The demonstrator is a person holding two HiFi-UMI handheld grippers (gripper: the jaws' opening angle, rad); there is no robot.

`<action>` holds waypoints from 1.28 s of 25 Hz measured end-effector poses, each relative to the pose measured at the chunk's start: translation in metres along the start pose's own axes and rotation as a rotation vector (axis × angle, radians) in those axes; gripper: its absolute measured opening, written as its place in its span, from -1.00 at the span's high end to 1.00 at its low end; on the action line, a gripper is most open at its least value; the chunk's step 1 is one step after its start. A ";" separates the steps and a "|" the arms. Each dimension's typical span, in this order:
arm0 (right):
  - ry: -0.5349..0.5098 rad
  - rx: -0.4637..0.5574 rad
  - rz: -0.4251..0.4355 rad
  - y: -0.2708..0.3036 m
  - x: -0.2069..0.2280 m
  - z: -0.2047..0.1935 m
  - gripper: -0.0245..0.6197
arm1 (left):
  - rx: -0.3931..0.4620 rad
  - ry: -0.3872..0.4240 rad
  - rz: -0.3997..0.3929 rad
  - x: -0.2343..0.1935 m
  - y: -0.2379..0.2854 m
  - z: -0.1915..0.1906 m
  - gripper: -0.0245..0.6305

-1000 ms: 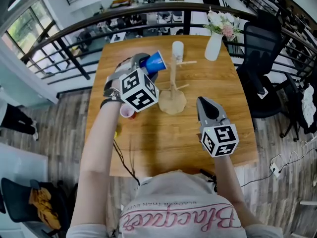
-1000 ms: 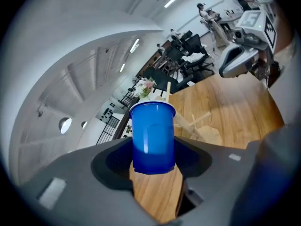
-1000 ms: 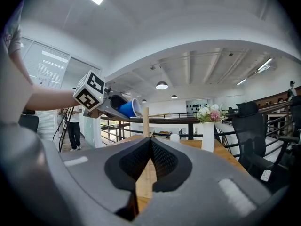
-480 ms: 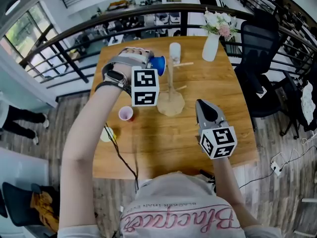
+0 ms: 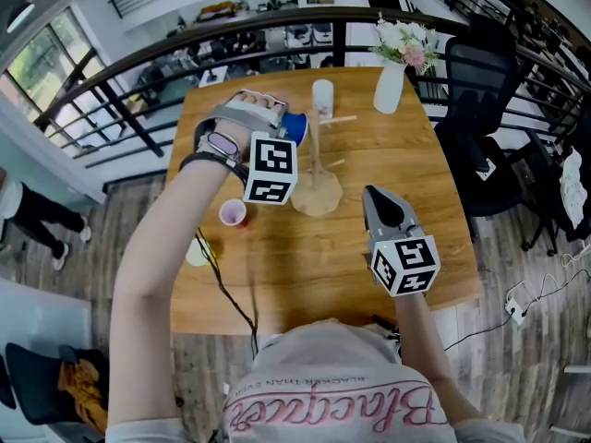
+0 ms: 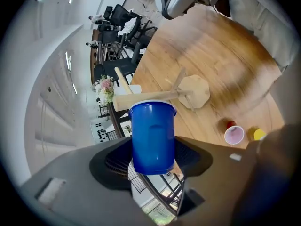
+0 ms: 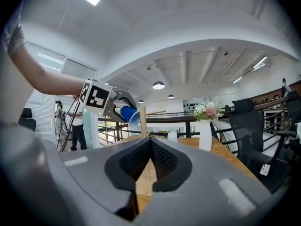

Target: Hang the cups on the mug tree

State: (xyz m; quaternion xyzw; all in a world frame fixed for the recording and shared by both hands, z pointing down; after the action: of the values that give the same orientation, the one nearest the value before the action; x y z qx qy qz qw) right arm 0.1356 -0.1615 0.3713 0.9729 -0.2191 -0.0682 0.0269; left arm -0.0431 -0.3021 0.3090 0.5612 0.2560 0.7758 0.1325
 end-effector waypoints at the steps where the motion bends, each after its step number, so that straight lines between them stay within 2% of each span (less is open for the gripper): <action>1: -0.001 0.000 0.001 0.000 -0.001 0.000 0.92 | 0.007 -0.019 0.000 0.000 -0.001 -0.001 0.03; 2: -0.002 0.000 0.003 0.000 -0.002 0.000 0.92 | 0.013 -0.041 -0.002 0.001 -0.001 -0.001 -0.01; 11: -0.013 0.002 0.016 0.001 -0.007 0.003 0.92 | 0.056 -0.274 0.015 -0.004 -0.012 -0.012 -0.82; 14: -0.018 0.004 0.021 -0.001 -0.012 0.004 0.92 | 0.079 -0.352 0.046 0.000 -0.024 -0.020 -0.89; 20: -0.036 0.010 0.039 -0.001 -0.019 0.008 0.92 | 0.127 -0.543 0.100 0.009 -0.044 -0.038 -0.89; 24: -0.041 0.013 0.045 0.000 -0.023 0.011 0.92 | 0.207 -0.756 0.150 0.011 -0.064 -0.058 -0.89; 29: -0.042 0.020 0.039 0.000 -0.025 0.015 0.92 | 0.341 -1.134 0.222 0.021 -0.086 -0.089 -0.86; 32: -0.044 0.023 0.039 0.000 -0.025 0.016 0.92 | 0.389 -1.326 0.260 0.036 -0.093 -0.107 -0.79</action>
State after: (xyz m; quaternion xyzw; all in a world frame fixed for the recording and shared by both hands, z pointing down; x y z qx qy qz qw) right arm 0.1110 -0.1508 0.3584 0.9670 -0.2395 -0.0866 0.0121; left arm -0.1635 -0.2330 0.2613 0.9554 0.1861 0.2200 0.0641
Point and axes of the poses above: the fingertips, and each gripper's own axes: y forward along the fingers, x to its right, z out of its top, the point moved 8 cm from there along -y, backward along the fingers, and after that the axes turned 10 degrees about -y, right-handed, at the moved point
